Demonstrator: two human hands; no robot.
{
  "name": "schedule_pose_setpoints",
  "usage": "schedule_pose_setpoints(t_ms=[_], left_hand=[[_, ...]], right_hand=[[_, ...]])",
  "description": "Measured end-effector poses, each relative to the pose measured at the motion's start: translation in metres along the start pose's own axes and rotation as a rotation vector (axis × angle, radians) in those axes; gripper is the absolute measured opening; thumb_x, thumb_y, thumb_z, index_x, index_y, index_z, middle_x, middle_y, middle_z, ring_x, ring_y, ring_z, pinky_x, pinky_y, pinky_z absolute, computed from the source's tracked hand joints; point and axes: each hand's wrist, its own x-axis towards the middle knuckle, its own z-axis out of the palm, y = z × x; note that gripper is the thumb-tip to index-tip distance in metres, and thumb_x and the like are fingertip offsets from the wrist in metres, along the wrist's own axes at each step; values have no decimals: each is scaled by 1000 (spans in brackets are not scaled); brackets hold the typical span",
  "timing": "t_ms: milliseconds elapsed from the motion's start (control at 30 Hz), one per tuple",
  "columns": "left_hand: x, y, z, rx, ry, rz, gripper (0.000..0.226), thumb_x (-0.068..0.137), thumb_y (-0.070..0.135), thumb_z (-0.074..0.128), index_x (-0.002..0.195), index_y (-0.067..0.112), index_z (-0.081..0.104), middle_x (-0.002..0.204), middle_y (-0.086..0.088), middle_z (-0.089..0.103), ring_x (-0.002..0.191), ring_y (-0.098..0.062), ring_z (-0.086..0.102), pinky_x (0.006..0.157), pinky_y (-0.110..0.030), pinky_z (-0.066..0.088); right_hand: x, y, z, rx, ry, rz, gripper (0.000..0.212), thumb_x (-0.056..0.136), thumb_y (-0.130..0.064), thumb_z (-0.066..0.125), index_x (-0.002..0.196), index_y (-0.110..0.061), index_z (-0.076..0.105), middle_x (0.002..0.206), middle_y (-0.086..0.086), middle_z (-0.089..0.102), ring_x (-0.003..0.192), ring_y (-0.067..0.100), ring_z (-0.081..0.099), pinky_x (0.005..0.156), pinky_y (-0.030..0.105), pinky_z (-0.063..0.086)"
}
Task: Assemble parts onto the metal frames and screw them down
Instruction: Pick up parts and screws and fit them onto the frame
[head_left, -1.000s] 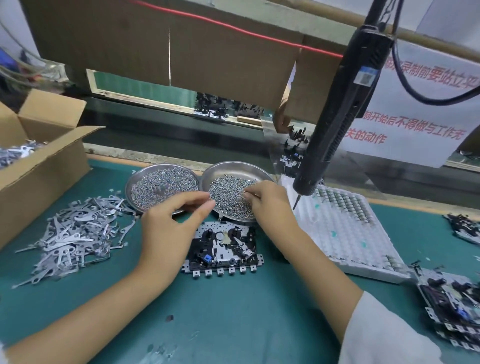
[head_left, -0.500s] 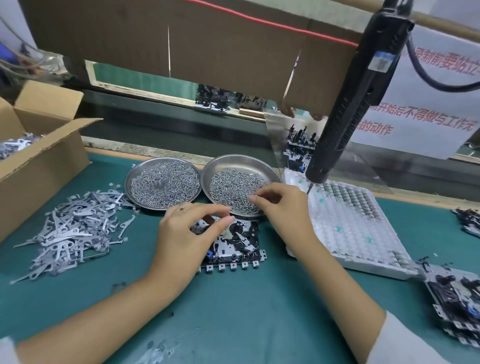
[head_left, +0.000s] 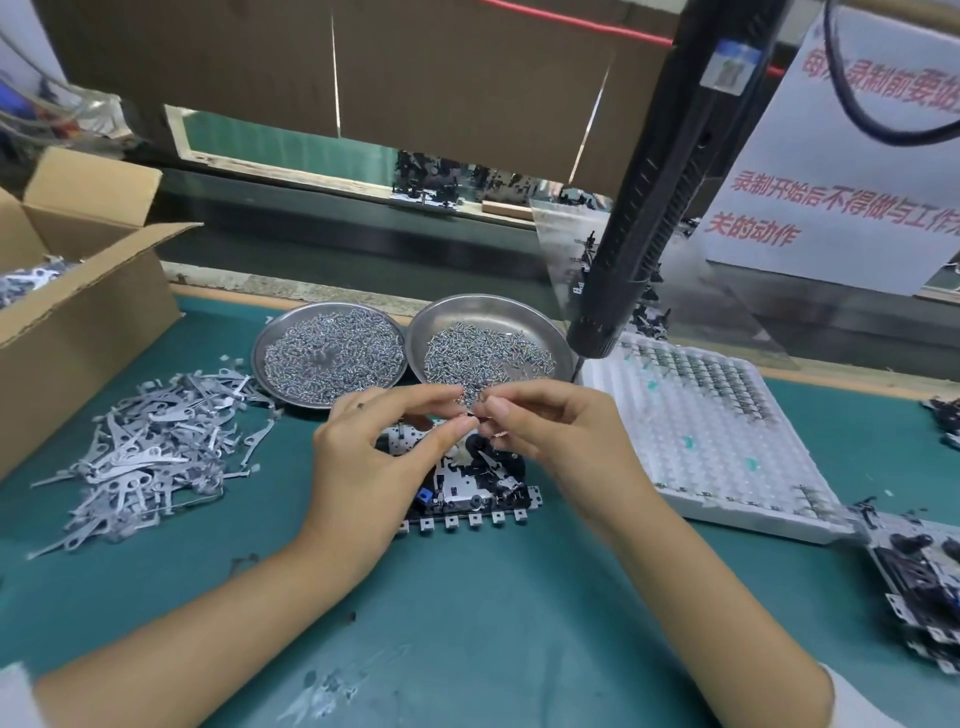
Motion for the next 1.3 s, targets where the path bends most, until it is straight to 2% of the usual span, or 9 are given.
schedule_pose_setpoints(t_ms=[133,267,400,667,933,1033,1167,1300], left_hand=[[-1,-1,0,-7,-1,21,23,68,38,73,90,40,66,89,27,68,90,8,58,91,-29,41],[-1,-2,1,-25,4,48,23,67,38,74,89,39,66,87,27,68,89,6,59,91,-31,40],[-1,-3,1,-30,3,61,23,67,40,74,89,39,67,85,26,69,88,1,60,90,-23,38],[-1,-3,1,-55,24,58,23,65,37,76,86,39,67,83,27,69,83,-1,60,89,-28,40],[0,-6,0,-65,18,58,23,64,40,76,86,41,68,81,25,70,84,-8,62,88,-24,39],[0,-6,0,-65,11,52,24,64,38,77,86,40,68,80,26,70,85,-10,61,88,-21,39],[-1,-5,0,-61,11,70,23,65,38,75,87,40,67,84,23,69,83,-9,61,87,-27,41],[-1,-3,0,-64,10,57,20,67,37,74,86,39,67,81,28,67,78,-1,58,85,-34,43]], right_hand=[[-6,2,8,86,-25,41,8,69,-20,72,75,-17,76,76,5,72,71,15,66,69,21,54],[-8,4,13,143,1,69,5,73,-14,72,76,-16,75,76,3,72,72,12,66,70,19,52],[-9,3,13,141,8,89,11,65,-20,73,75,-17,76,79,4,72,77,15,65,74,21,53],[-9,2,12,177,-15,111,9,65,-21,73,72,-19,77,76,-1,72,75,10,66,73,18,52],[-7,4,9,199,-39,125,13,62,-21,75,75,-18,77,80,2,73,80,11,68,74,18,52],[-5,3,6,221,-71,151,14,64,-17,75,77,-14,77,86,8,73,86,15,69,75,19,52],[-3,-4,0,216,-137,198,30,68,-9,72,94,6,71,101,22,70,98,21,68,78,19,52],[-5,-9,0,111,-164,116,21,75,-11,68,90,3,74,94,19,72,89,19,68,77,20,52]])
